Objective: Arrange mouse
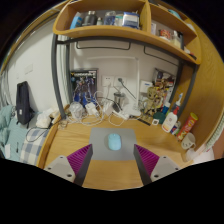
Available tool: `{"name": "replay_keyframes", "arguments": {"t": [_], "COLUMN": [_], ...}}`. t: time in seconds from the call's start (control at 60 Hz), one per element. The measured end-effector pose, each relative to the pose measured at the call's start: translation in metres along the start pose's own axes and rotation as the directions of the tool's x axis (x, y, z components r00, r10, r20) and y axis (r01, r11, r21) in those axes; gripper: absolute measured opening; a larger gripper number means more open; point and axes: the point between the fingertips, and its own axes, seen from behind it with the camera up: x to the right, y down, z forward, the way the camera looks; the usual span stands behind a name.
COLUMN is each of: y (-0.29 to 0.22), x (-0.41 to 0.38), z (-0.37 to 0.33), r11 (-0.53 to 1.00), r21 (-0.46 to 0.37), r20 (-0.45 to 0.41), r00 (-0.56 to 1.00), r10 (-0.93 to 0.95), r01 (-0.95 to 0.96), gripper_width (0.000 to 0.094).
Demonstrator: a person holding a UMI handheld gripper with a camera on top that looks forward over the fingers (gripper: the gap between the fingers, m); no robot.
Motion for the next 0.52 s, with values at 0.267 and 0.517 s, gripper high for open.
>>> {"name": "replay_keyframes", "arguments": {"t": [0.267,0.517], "y": [0.007,0.023], "x": [-0.021,-0.03], "z": [-0.072,-0.105], "r11": [0.997,0.996], "r21": [0.07,0.078], "r20": [0.009,-0.006], "r00": [0.999,0.999], "r10": [0.04,0.038], "r01": [-0.041,-0.037], "gripper_width": [0.0817,0.0817]}}
